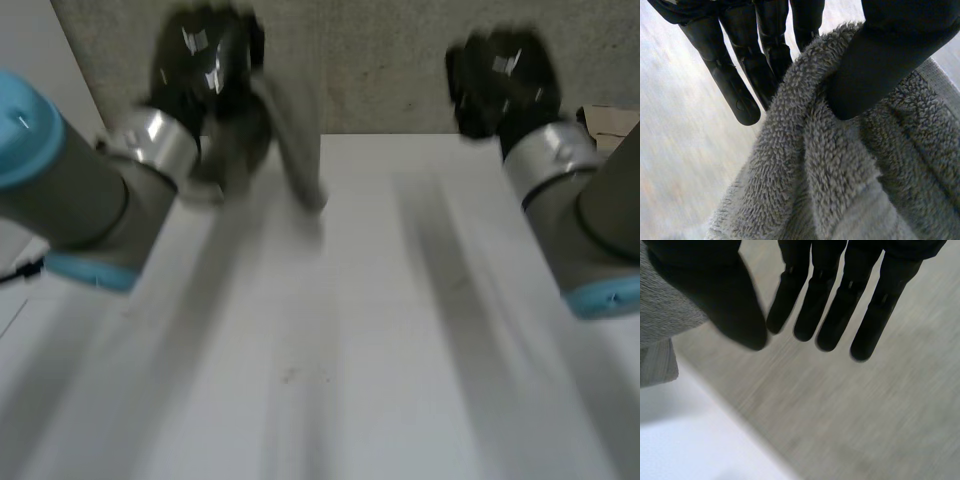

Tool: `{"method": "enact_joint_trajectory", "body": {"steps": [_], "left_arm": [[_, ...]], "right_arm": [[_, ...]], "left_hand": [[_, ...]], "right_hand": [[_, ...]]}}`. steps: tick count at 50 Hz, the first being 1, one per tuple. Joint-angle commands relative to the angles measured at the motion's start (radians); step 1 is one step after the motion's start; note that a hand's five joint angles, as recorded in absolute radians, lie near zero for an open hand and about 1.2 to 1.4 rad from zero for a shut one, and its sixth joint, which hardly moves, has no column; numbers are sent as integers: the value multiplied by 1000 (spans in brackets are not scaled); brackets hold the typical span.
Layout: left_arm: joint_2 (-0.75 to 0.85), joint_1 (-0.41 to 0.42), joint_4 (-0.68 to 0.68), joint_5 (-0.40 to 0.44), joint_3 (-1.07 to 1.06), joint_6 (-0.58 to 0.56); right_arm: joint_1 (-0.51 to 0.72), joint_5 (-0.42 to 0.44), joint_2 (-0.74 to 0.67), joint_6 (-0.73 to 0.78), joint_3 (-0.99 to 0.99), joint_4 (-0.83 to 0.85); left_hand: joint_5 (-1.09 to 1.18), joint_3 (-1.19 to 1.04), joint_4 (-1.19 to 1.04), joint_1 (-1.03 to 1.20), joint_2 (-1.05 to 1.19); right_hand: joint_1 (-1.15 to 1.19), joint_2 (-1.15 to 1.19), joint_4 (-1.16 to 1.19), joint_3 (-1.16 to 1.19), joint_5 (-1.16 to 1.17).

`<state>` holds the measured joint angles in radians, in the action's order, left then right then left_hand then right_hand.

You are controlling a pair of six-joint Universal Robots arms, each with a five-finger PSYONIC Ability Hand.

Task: Fold the laundry.

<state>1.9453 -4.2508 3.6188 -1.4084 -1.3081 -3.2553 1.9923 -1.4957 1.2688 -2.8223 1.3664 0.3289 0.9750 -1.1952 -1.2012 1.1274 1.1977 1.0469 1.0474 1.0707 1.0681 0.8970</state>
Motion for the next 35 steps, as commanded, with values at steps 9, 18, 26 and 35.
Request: {"method": "enact_joint_trajectory", "body": {"steps": [9, 18, 26, 35], "left_arm": [[29, 5, -74, -10, -277, -86], [-15, 49, -77, -60, -266, -80], [-49, 100, -98, -95, -234, -63], [-63, 183, -193, -135, -172, 19]], "right_arm": [[-26, 132, -239, -179, 117, -344], [5, 158, -243, -486, 122, -334], [117, 203, -293, -562, 80, -283], [197, 207, -397, -609, -102, -272]], "left_hand": [[247, -201, -195, 269, 199], [247, -201, -195, 269, 199], [247, -201, -195, 269, 199], [247, -201, -195, 269, 199]], "right_hand": [[-872, -873, -896, -894, -897], [-872, -873, -896, -894, -897], [-872, -873, -896, -894, -897], [-872, -873, -896, -894, -897]]}}
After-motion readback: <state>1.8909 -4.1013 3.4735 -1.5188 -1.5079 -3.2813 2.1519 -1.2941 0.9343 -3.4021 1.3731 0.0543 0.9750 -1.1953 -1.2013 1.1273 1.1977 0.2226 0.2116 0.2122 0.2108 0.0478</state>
